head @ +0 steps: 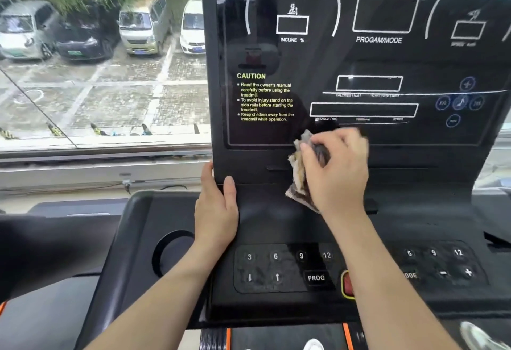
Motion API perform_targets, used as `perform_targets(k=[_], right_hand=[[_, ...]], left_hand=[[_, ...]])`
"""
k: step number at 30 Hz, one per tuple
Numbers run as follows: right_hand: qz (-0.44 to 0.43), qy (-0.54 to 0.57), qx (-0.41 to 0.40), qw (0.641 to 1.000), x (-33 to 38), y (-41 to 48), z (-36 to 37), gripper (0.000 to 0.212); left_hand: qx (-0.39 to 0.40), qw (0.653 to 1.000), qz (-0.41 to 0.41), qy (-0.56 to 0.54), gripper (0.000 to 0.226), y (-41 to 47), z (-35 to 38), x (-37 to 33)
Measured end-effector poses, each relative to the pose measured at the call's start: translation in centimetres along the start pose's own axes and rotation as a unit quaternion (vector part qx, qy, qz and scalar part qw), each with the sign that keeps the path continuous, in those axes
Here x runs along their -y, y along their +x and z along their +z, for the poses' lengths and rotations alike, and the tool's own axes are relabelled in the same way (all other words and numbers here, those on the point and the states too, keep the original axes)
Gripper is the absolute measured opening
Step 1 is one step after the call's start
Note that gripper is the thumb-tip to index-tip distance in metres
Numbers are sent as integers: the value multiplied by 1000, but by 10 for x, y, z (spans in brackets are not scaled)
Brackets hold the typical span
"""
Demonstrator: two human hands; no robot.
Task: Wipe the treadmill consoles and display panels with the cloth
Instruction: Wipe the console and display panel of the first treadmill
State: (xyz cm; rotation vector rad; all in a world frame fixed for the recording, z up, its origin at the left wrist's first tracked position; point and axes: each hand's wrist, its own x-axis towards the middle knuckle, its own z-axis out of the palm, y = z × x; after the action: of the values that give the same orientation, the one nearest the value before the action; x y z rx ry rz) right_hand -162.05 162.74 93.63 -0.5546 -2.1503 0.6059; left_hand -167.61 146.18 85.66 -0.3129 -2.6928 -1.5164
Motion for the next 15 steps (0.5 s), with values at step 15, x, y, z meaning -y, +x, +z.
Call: perform_targets(k=[15], right_hand=[[-216, -57, 115, 968, -2, -28, 25, 20]], left_hand=[[-7, 1000, 6, 10, 49, 1, 0, -1]])
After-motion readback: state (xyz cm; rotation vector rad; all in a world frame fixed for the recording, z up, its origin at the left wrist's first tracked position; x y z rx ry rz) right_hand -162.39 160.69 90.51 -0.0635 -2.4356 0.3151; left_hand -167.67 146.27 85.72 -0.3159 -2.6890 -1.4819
